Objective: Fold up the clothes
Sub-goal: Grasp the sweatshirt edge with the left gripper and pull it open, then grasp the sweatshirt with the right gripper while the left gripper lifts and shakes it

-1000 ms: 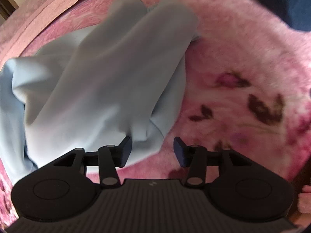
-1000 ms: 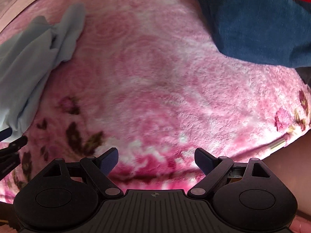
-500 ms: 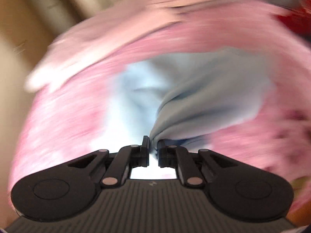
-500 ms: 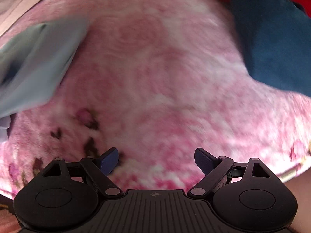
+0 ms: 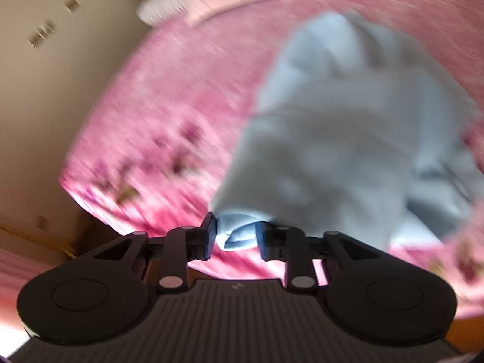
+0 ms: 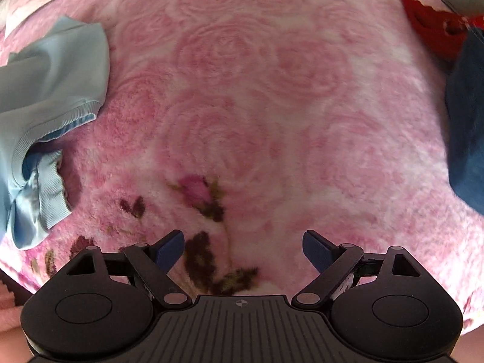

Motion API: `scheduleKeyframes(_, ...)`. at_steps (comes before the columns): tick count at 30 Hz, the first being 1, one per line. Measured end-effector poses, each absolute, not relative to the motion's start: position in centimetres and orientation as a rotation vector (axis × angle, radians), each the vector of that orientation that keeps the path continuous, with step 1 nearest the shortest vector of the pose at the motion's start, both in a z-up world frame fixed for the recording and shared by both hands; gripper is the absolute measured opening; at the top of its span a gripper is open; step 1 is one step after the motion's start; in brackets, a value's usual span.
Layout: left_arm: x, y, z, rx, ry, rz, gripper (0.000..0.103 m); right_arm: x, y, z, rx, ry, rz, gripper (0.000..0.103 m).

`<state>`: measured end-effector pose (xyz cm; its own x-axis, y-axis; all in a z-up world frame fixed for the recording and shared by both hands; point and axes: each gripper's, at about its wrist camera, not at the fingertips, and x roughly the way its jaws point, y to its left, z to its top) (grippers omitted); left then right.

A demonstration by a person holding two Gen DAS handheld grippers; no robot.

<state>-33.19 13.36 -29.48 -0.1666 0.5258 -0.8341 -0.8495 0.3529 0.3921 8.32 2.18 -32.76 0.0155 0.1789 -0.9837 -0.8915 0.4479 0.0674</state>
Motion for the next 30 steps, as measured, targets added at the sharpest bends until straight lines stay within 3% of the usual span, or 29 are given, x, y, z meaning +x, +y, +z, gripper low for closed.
scheduleKeyframes(5, -32.1, 9.0, -31.1, -0.308, 1.320, 1.116, 0.038, 8.3, 4.0, -32.9, -0.768, 1.256, 0.986, 0.088)
scheduleKeyframes(11, -28.4, 3.5, -32.9, -0.192, 1.346, 0.888, 0.038, 7.6, 5.7, -33.0, -0.812, 1.245, 1.020, 0.088)
scheduleKeyframes(16, -25.4, 4.3, -35.9, 0.015, 1.318, 0.885, 0.052, 6.4, 6.9, -33.0, -0.835, 1.236, 1.054, 0.088)
scheduleKeyframes(21, -25.6, 5.7, -41.5, 0.212, 1.411, 0.914, 0.055, 6.3, 7.4, -33.1, -0.845, 1.226, 1.060, 0.088)
scheduleKeyframes(22, -25.8, 5.9, -41.7, 0.226, 1.403, 0.920, 0.050, 6.4, 7.5, -33.2, -0.848, 1.222, 1.058, 0.088)
scheduleKeyframes(23, -26.3, 6.3, -41.5, 0.210, 1.392, 0.933, 0.034, 6.5, 7.6, -33.3, -0.851, 1.217, 1.056, 0.088)
scheduleKeyframes(25, -27.7, 7.4, -40.8, 0.163, 1.377, 0.986, 0.010, 6.9, 7.9, -33.5, -0.855, 1.202, 1.057, 0.088)
scheduleKeyframes(30, -34.6, 12.6, -34.8, 0.074, 1.233, 1.266, 0.009, 5.8, 10.0, -33.0, -0.876, 1.026, 1.204, 0.088)
